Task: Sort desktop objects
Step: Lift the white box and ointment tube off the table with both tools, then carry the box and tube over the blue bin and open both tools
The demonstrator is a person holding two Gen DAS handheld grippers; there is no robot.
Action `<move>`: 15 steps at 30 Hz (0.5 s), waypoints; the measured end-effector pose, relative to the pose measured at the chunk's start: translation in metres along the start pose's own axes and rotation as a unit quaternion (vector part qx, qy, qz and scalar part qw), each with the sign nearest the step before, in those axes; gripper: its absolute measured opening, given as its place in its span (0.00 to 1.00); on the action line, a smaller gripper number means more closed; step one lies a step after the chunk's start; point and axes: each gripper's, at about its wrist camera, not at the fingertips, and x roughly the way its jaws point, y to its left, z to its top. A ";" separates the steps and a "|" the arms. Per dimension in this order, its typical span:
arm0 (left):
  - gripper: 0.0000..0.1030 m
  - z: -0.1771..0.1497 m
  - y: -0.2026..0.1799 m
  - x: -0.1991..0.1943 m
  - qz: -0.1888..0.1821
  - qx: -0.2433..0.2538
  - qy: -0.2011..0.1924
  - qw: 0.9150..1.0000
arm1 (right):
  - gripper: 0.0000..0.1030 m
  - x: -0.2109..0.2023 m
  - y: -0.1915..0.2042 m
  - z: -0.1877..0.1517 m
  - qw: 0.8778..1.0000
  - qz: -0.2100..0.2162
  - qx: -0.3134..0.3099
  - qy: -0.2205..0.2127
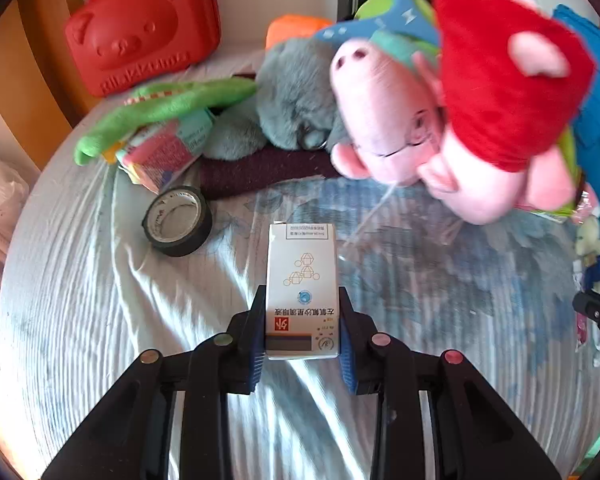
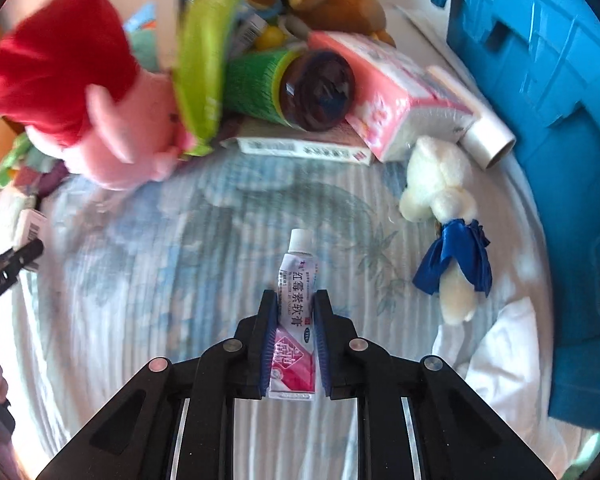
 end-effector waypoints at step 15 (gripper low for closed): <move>0.29 -0.003 -0.092 -0.203 -0.033 0.017 -0.175 0.984 | 0.18 -0.171 0.066 -0.010 0.962 0.038 -0.117 -0.246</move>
